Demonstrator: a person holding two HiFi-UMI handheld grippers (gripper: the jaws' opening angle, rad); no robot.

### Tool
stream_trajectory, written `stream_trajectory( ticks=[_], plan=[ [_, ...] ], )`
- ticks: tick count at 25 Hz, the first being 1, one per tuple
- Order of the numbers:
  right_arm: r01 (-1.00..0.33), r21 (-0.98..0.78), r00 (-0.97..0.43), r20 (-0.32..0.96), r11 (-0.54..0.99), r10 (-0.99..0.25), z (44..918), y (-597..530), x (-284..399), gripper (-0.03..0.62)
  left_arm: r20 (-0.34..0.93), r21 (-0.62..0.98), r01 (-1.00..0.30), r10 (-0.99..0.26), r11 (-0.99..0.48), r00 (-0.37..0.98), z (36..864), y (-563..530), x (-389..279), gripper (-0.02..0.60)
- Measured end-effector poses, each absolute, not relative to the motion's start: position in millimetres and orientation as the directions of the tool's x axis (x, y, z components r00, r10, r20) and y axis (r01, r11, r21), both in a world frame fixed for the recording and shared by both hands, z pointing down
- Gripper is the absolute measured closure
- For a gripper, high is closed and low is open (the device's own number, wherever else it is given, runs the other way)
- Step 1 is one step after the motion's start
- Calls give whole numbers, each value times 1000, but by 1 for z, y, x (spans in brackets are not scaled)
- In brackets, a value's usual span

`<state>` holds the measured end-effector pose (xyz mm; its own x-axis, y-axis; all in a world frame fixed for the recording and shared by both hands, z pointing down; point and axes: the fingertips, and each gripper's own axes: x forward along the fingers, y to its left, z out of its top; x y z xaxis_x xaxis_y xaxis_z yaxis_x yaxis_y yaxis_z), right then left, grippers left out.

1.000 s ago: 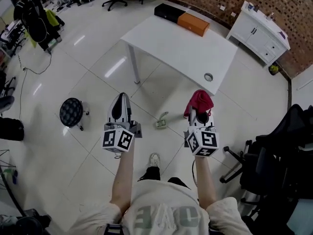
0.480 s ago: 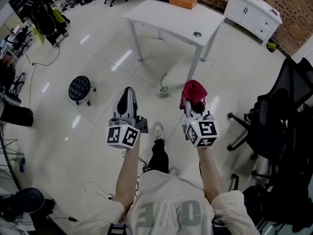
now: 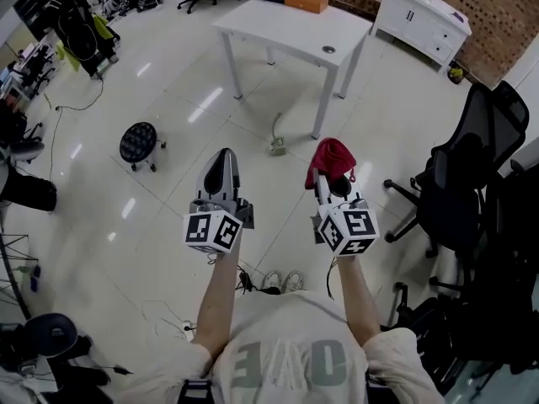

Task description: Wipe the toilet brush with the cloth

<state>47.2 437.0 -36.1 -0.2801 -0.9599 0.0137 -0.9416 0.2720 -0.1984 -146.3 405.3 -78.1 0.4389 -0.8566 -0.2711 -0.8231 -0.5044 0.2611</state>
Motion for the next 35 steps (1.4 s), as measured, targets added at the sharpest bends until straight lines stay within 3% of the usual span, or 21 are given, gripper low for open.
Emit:
stream_trajectory(
  ticks=[15,35],
  plan=[
    [-921,-204,-337,-11,332,-941,-47,467,-6,563,-258,236,-828,-854,-509,452,-72,436,-176,577],
    [-910,-192,-369,-24,367,-929,-53,472,-29,562,-243,213,-843,-863,-494,444,-68,440,-190,577]
  ],
)
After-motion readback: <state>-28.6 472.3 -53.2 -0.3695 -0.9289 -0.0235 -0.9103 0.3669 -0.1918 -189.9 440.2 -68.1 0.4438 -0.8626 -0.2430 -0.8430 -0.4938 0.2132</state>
